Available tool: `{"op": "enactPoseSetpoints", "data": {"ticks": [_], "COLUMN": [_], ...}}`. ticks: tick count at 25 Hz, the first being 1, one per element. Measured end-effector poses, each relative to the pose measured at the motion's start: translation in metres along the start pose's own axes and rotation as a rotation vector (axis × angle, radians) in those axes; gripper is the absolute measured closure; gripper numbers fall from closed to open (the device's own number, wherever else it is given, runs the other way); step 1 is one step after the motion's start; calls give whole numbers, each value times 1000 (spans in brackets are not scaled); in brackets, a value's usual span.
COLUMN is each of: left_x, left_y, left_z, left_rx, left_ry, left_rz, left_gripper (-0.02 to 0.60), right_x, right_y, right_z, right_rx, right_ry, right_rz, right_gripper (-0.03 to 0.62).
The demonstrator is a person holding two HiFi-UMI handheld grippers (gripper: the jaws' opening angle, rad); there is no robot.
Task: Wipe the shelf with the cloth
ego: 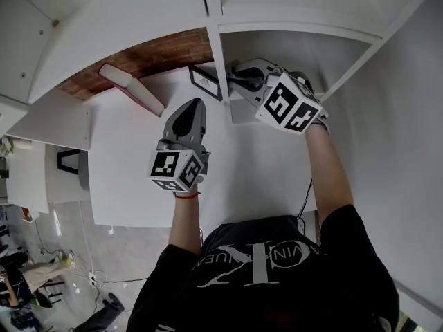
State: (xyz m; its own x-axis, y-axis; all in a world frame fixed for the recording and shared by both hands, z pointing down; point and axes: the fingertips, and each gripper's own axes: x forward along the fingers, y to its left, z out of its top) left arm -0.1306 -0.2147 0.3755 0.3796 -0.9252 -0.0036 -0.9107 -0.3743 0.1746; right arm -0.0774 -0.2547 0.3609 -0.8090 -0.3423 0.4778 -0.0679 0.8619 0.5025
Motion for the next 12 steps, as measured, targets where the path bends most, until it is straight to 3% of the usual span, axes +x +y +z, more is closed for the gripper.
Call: {"op": "enactPoseSetpoints", "data": {"ticks": [4, 9, 12], "left_x": [-1, -3, -4], "left_y": [-1, -1, 0], "left_z": [0, 0, -1], "left_rx": [-2, -8, -11], "left_ry": [-2, -6, -6], "left_rz": [-1, -5, -4], "left_gripper": [572, 572, 572], "right_x": [0, -10, -23], "right_y": [1, -4, -10], "right_z": [-4, -33, -44], "right_rx": [30, -71, -53], "right_ry": [15, 218, 259], "right_rz": [-11, -121, -163], "right_gripper": [566, 566, 566]}}
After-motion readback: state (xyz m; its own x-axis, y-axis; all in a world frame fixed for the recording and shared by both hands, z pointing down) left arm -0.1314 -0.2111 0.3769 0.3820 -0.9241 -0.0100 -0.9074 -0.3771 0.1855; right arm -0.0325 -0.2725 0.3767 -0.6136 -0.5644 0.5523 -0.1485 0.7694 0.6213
